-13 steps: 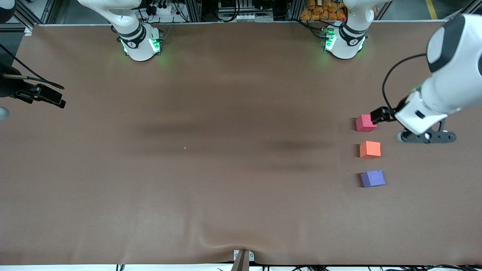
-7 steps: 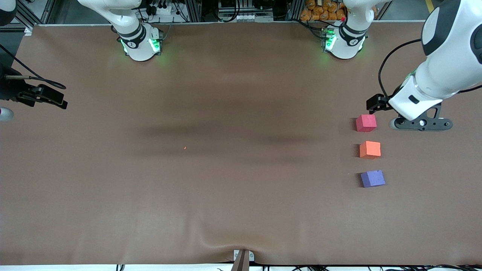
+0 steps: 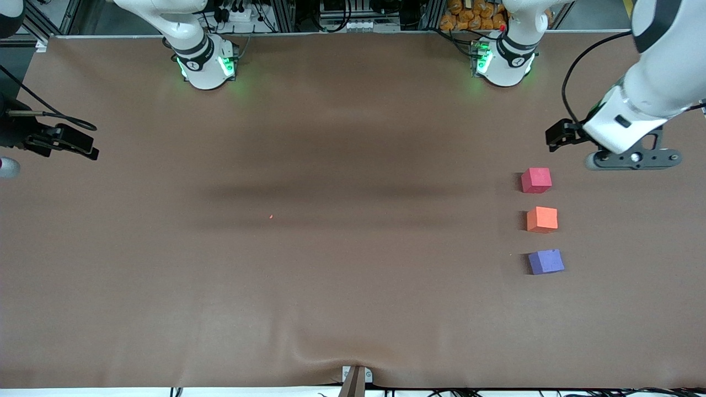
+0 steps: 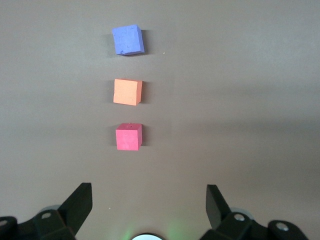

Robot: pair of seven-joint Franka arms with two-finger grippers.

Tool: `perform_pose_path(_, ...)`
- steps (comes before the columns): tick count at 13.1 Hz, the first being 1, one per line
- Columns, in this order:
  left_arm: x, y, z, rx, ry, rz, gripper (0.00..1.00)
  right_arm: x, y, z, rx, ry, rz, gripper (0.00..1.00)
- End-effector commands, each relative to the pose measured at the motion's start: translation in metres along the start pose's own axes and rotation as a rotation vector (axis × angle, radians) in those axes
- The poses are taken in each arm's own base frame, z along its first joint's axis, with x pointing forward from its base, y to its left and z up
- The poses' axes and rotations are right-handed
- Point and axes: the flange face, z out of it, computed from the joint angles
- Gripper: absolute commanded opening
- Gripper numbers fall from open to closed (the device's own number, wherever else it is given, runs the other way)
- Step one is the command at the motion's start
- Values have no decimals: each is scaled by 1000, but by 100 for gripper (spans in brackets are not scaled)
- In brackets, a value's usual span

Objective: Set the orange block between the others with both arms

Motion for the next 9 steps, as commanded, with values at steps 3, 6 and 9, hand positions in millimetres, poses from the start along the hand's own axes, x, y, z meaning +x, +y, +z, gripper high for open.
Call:
perform_pose_path(3,-9,-24,-7,-25,27,-44,100,3,7,-4,2,15,-3,100)
perform_pose_path(6,-8,-34,-8,-34,27,-59,100,3,10,-5,-25,20,0,100)
perform_pose_path(9,-14,-37,-15,-35,40,-63,100,3,4,-5,-27,25,-9,100)
